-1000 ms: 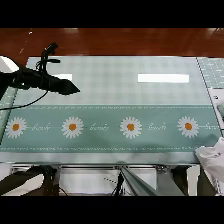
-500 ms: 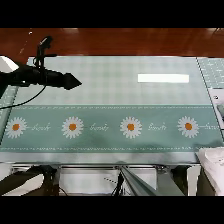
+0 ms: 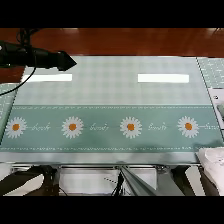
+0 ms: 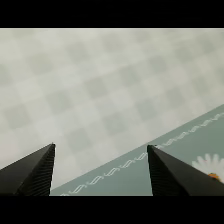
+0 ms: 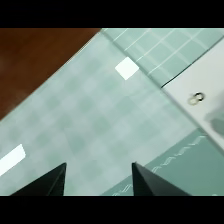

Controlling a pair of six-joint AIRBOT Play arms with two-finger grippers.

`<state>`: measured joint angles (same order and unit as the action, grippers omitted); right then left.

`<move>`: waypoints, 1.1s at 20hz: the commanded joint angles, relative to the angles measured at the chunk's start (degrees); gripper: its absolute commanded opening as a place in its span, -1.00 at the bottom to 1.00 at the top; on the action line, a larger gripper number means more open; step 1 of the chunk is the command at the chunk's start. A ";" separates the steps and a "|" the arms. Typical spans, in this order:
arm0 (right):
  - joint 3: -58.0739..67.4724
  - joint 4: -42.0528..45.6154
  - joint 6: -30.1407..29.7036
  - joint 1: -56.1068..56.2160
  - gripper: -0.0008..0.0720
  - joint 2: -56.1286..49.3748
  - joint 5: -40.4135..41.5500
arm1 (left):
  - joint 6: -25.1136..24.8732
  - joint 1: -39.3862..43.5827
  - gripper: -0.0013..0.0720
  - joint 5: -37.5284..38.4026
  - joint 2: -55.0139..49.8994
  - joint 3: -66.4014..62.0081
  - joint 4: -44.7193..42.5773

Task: Fold the shirts.

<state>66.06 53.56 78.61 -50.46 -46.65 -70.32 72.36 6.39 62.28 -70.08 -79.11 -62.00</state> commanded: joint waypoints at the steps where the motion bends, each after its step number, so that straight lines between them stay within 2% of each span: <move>1: 0.35 14.64 4.11 20.22 0.70 -5.29 -0.39 | 13.09 5.33 0.95 4.09 -0.57 -1.66 -23.30; 3: 0.35 20.04 6.75 30.12 0.69 -9.18 0.26 | 16.09 8.96 1.00 7.56 -1.92 -1.66 -29.83; 5: 0.35 22.03 6.84 34.95 0.69 -11.69 0.63 | 16.33 10.27 1.00 8.50 -2.91 -1.66 -30.42; 7: 0.35 25.97 10.19 42.18 0.69 -16.50 0.85 | 20.72 11.08 1.00 8.55 -5.64 -1.66 -30.40; 9: 0.35 26.58 10.56 45.20 0.69 -18.51 -0.33 | 21.22 11.06 1.00 8.81 -7.32 -1.66 -30.40; 17: 0.35 26.45 10.49 47.06 0.68 -18.95 -0.17 | 21.20 11.13 1.00 8.90 -10.03 -1.66 -30.38; 19: 0.35 26.45 10.49 47.06 0.68 -18.95 -0.17 | 20.39 11.13 1.00 11.34 -9.99 -2.12 -30.40; 21: 0.35 26.49 10.49 47.06 0.68 -18.95 -0.17 | 19.71 11.13 1.00 9.77 -8.85 -1.90 -29.53; 22: 0.35 26.47 10.49 47.06 0.68 -18.95 -0.17 | 19.69 11.13 1.00 6.43 -6.97 -0.50 -28.52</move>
<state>66.39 79.94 89.03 -3.55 -65.56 -70.46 92.75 17.50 71.85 -78.94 -80.68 -92.05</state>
